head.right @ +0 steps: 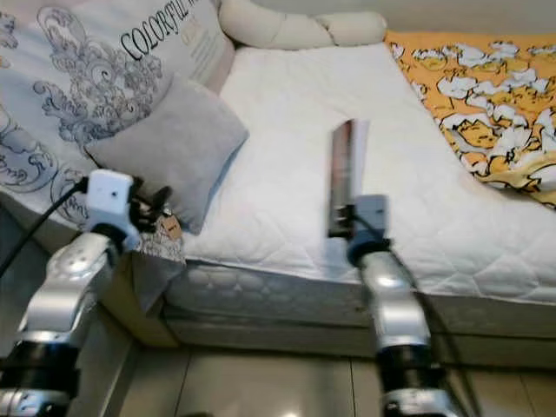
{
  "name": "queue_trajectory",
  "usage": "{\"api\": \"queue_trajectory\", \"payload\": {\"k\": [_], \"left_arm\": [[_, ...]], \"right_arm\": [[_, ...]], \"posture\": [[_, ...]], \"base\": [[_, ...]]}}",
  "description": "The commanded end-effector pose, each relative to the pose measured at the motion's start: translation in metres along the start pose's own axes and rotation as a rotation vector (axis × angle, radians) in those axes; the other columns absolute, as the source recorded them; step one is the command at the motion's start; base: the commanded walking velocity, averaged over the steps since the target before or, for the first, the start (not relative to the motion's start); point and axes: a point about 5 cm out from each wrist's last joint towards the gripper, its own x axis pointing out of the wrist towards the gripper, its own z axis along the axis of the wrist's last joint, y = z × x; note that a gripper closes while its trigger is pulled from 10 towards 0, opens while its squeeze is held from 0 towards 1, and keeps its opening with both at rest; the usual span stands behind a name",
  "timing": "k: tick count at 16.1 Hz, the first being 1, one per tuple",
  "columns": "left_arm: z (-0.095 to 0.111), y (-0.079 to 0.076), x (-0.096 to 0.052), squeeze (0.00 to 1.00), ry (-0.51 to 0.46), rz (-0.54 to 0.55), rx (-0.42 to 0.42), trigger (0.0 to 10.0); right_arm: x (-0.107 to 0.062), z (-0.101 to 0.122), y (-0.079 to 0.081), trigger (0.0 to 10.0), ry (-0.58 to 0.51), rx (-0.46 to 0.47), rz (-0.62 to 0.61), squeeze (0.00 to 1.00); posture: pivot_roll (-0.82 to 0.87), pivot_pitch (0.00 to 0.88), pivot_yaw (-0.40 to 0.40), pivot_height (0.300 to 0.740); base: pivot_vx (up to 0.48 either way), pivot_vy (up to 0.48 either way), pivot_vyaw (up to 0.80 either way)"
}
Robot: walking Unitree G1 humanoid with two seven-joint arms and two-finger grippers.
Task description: Clean up the room
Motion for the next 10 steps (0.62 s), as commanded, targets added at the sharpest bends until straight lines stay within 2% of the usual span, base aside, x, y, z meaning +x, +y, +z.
{"api": "queue_trajectory", "payload": {"k": [1,9,10], "left_arm": [[0.0049,-0.0002,0.0015,0.00,-0.017,-0.006,-0.003,10.0],[0.0050,-0.0009,0.0006,0.00,-0.016,-0.010,-0.006,10.0],[0.0050,-0.0011,0.0005,0.00,-0.016,-0.010,-0.006,10.0]], "right_arm": [[0.0020,0.0133,0.0005,10.0,-0.056,-0.017,0.011,0.00],[0.0012,0.0124,0.0014,10.0,-0.051,-0.016,0.016,0.00],[0.0017,0.0108,0.0011,10.0,-0.037,0.012,0.015,0.00]], "posture": [[0.00,0.000,0.066,0.740],[0.00,0.000,0.064,0.740],[0.00,0.000,0.064,0.740]], "base": [[0.330,0.000,0.00],[0.339,0.000,0.00],[0.349,0.000,0.00]]}}
